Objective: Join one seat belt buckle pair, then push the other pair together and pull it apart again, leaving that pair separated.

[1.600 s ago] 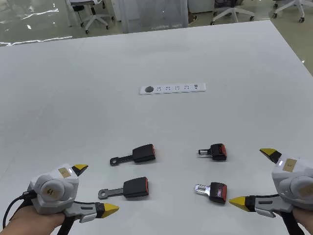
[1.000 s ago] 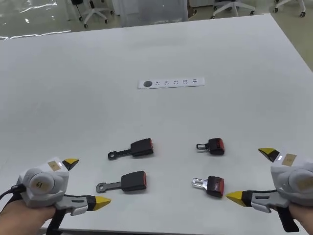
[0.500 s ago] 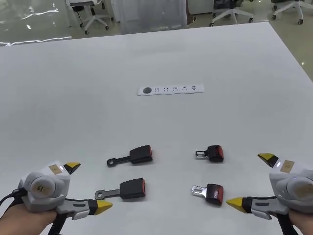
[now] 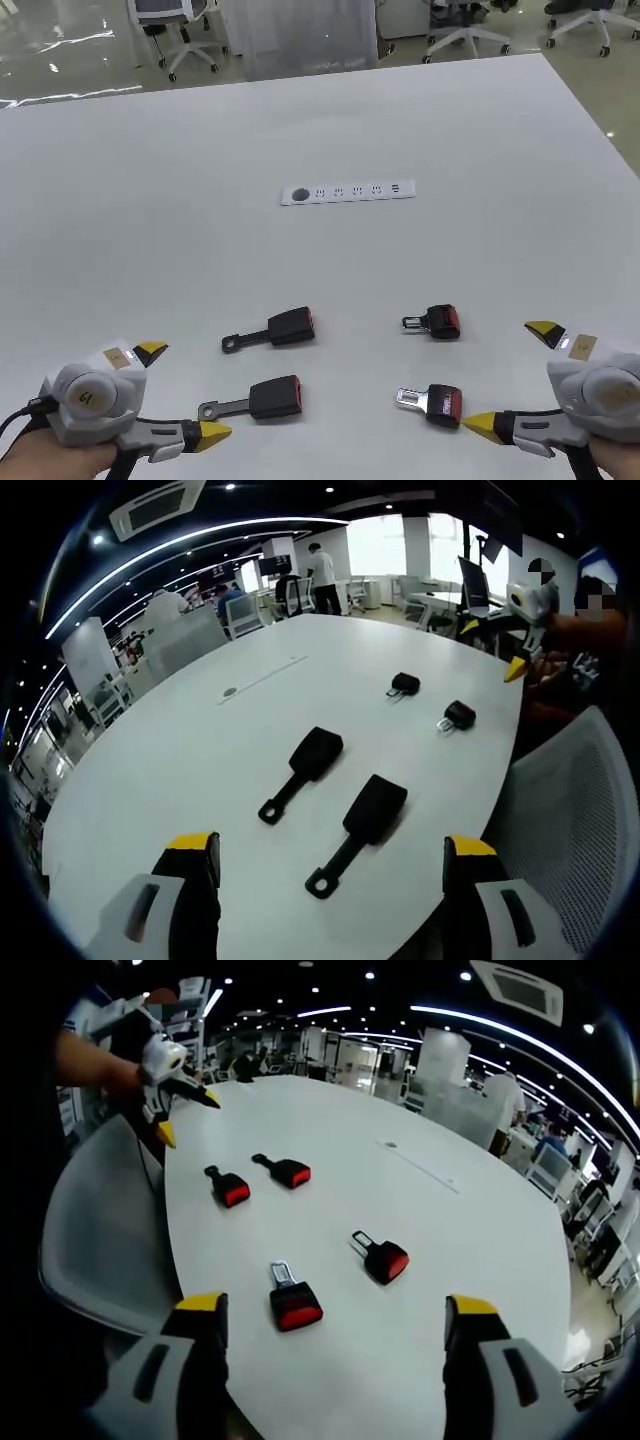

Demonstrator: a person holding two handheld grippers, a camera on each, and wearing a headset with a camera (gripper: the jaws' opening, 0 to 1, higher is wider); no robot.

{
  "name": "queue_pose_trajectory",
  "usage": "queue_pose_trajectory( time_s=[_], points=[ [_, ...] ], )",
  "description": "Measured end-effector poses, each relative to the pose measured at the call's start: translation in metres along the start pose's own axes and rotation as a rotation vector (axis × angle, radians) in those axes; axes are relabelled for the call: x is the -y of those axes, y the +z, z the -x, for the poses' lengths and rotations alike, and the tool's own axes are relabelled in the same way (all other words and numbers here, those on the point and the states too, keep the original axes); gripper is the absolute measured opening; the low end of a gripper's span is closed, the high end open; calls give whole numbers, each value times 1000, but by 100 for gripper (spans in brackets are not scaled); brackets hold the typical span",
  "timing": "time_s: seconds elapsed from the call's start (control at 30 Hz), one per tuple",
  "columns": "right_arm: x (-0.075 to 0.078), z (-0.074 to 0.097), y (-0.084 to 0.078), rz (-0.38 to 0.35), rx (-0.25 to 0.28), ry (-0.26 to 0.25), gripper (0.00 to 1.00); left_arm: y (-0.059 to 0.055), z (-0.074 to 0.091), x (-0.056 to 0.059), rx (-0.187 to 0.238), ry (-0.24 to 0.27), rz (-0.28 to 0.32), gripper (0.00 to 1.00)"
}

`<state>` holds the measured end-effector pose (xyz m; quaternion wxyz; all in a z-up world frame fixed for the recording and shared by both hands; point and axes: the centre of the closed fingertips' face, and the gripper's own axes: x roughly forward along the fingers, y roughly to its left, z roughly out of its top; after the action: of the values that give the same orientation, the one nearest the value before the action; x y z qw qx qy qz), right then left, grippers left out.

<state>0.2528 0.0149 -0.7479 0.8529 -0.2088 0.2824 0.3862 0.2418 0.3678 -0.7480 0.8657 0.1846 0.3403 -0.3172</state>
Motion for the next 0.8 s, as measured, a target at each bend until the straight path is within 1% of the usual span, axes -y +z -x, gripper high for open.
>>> queue_pose_trajectory(
  time_s=[0.2, 0.3, 0.37, 0.43, 0.53, 0.6, 0.67, 0.73, 0.77, 0.8],
  points=[
    [1, 2, 0, 2, -7, -3, 89, 4, -4, 1, 5, -8, -11, 91],
    [3, 3, -4, 3, -18, -9, 87, 6, -5, 1, 6, -12, -19, 90],
    [1, 3, -6, 16, -27, 0, 84, 6, -6, 2, 2, -14, -15, 88],
    [0, 2, -9, 22, -31, 6, 84, 5, -8, 3, -2, -16, -17, 86],
    [-4, 1, -12, 19, -33, 21, 82, 5, -9, 6, -8, -21, -23, 84],
    [-6, 0, -15, 19, -43, 36, 79, 5, -11, 8, -12, -24, -33, 82],
    [-7, -1, -17, 15, -54, 46, 73, 6, -13, 11, -6, -33, -19, 79],
    [-7, -2, -17, 20, -57, 46, 71, 5, -16, 13, -14, -41, -43, 79],
    [-7, -3, -17, 22, -55, 49, 70, 2, -19, 15, -25, -48, -55, 79],
    [-9, -5, -17, 22, -57, 59, 69, 1, -21, 17, -28, -54, -60, 78]
  ],
)
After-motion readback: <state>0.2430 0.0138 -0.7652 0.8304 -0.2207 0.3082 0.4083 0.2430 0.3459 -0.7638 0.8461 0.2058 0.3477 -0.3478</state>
